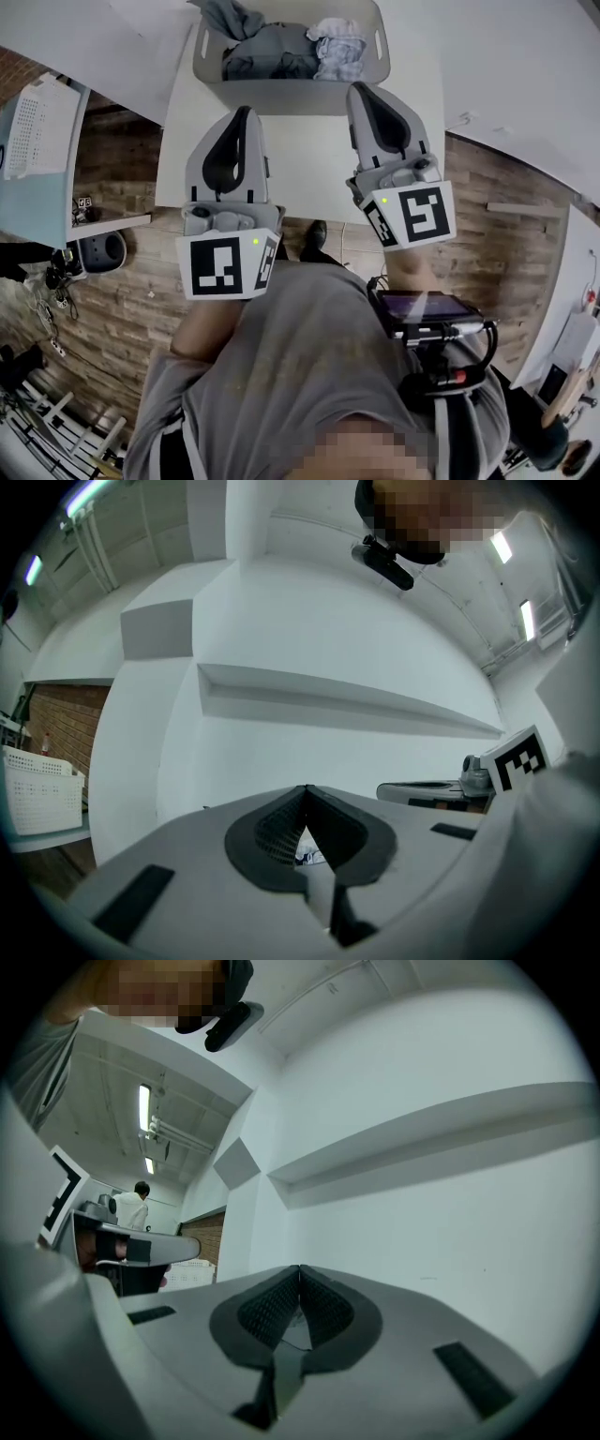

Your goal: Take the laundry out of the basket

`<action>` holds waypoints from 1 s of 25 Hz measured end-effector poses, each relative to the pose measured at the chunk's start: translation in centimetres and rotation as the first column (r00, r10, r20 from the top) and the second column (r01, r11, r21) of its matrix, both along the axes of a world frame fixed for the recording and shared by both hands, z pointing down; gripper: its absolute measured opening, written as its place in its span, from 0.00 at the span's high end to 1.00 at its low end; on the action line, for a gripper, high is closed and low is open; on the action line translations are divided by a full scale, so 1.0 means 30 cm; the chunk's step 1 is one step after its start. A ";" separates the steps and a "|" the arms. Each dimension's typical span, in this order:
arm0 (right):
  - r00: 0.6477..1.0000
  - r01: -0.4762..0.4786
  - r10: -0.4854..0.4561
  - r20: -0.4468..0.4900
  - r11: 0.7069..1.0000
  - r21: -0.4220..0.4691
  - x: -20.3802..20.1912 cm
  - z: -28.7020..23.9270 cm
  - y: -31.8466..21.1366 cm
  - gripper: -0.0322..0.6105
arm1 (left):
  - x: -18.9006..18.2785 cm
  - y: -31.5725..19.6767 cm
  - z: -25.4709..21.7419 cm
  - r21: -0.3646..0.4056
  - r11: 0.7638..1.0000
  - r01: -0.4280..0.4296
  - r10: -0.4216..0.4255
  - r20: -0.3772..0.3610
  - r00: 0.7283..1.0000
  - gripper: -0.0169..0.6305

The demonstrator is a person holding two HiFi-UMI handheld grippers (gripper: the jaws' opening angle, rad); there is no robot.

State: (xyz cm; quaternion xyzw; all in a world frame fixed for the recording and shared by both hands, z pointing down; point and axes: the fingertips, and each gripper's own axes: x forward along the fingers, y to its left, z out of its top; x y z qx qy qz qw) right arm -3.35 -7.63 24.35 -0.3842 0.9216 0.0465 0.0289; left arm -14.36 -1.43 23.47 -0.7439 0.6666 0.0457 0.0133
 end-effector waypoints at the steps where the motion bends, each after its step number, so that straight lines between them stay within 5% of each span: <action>1: 1.000 -0.014 0.014 -0.003 1.000 -0.003 -0.013 0.006 -0.025 0.94 | -0.013 -0.027 0.007 -0.004 1.000 -0.013 0.013 -0.003 1.000 0.96; 7: 0.996 -0.089 0.089 -0.016 0.996 -0.011 -0.068 0.018 -0.141 0.94 | -0.065 -0.174 0.002 0.004 0.995 -0.104 0.104 -0.016 0.994 0.96; 25: 0.977 -0.204 0.204 -0.059 0.979 0.008 -0.111 -0.017 -0.408 0.94 | -0.163 -0.466 -0.088 0.073 0.983 -0.166 0.168 -0.030 0.985 0.96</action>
